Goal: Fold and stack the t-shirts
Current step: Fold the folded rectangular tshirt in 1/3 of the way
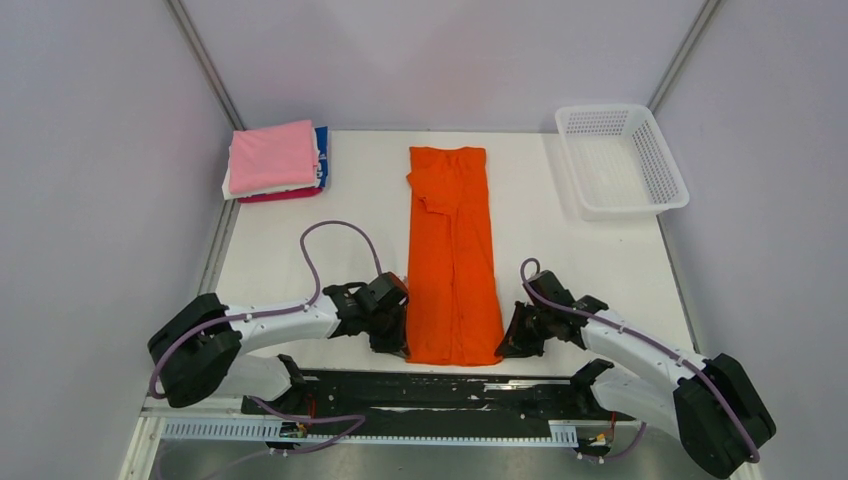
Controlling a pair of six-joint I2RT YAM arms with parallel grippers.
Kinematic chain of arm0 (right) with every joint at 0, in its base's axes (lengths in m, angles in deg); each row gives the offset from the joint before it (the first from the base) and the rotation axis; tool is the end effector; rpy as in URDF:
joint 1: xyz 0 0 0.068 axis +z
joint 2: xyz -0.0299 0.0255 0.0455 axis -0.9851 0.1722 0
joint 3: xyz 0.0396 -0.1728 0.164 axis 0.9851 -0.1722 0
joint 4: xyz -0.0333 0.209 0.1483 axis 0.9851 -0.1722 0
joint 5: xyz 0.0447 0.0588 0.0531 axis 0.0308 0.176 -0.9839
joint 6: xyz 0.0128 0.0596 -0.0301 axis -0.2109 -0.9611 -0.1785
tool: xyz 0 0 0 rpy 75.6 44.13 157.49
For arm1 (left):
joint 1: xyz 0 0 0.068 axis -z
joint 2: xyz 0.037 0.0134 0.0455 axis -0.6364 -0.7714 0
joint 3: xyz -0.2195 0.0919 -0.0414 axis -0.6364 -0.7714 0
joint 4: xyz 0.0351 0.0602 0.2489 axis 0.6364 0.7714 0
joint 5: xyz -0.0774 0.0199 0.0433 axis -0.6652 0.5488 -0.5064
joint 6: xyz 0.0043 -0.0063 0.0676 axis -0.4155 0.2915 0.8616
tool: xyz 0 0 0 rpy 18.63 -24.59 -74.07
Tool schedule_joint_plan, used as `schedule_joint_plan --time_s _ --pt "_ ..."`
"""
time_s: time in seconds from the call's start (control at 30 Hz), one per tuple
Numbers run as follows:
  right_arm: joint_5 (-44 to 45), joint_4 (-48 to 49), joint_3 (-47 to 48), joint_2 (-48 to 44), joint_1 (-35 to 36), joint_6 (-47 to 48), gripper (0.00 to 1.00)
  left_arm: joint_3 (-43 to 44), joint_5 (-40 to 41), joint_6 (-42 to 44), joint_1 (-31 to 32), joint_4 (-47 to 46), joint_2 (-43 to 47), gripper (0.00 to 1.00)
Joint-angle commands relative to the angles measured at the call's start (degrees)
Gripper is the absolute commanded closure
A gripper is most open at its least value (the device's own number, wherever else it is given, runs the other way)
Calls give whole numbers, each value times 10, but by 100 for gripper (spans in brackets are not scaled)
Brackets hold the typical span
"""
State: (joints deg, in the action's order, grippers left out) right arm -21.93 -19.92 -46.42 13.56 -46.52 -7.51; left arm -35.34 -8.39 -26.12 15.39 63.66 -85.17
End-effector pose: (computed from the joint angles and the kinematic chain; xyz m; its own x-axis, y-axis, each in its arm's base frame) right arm 0.1332 0.1102 0.0945 -0.9678 0.2495 0.0324 0.2354 0.8522 0.4673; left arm 0.1275 -0.1990 0.1058 -0.9947 -0.0209 -0.1003 0.0279 0.8867 -0.4616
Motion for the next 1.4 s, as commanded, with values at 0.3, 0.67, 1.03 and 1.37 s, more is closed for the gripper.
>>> schedule_joint_plan --time_s 0.3,0.67,1.03,1.37 --pt "-27 -2 52 -52 0 8 100 68 -39 35 7 -9 57 100" --pt "5 2 203 99 -78 75 100 139 -40 72 -128 -86 -40 100" --pt "-12 6 380 279 -172 116 100 241 -50 102 -267 -113 -153 100" --pt "-26 3 502 405 -209 140 100 326 -86 166 -327 -150 -247 100"
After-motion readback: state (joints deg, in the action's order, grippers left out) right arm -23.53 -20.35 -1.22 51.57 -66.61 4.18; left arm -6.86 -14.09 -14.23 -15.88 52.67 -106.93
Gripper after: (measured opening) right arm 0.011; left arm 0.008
